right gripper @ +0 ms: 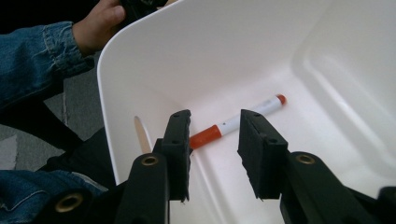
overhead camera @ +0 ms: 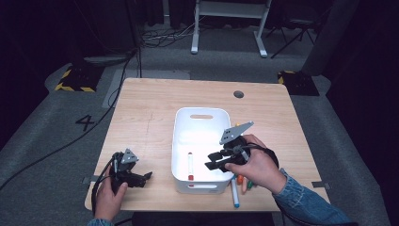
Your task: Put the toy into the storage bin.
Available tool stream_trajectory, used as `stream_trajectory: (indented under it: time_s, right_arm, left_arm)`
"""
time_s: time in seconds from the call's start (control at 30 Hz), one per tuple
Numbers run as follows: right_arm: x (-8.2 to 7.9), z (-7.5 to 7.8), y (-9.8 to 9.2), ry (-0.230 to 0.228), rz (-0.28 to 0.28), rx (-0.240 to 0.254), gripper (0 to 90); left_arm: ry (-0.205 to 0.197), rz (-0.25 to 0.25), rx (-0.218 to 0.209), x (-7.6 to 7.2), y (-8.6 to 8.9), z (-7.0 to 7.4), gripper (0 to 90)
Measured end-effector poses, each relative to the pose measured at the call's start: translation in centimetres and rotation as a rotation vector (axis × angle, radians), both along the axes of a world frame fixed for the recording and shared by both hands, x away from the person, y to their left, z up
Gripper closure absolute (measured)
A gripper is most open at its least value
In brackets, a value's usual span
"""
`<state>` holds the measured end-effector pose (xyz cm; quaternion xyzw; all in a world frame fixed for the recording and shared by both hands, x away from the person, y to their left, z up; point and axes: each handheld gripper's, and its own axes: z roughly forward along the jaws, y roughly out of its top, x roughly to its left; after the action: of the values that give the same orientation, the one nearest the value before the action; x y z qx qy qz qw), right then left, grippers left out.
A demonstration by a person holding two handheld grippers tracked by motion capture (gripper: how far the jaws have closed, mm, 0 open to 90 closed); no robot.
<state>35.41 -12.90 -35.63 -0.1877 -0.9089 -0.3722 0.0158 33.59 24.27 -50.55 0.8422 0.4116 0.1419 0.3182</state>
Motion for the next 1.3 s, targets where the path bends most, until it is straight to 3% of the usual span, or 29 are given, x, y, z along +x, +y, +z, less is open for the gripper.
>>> stream_trajectory:
  time_s: [0.27,0.63,0.7,1.07,1.3]
  right_arm:
    - [1.1,1.2,-2.2,-0.023,-0.086,0.034,64.7]
    - [3.3,2.4,-5.9,-0.049,-0.215,0.044,65.0]
    - [3.9,2.5,-6.7,-0.052,-0.248,0.047,65.3]
    - [6.4,2.1,-9.4,-0.074,-0.345,0.044,65.5]
    - [8.8,0.4,-11.0,-0.058,-0.424,0.017,64.9]
  left_arm:
    - [0.0,0.0,0.0,0.0,0.0,0.0,0.0]
    - [-0.011,0.002,0.004,0.1,0.1,0.0,0.0]
    - [0.003,-0.001,-0.006,0.2,0.1,0.0,0.0]
    - [0.002,0.01,-0.002,0.2,0.1,0.0,0.0]
    - [-0.008,0.017,0.006,0.1,0.1,0.0,0.0]
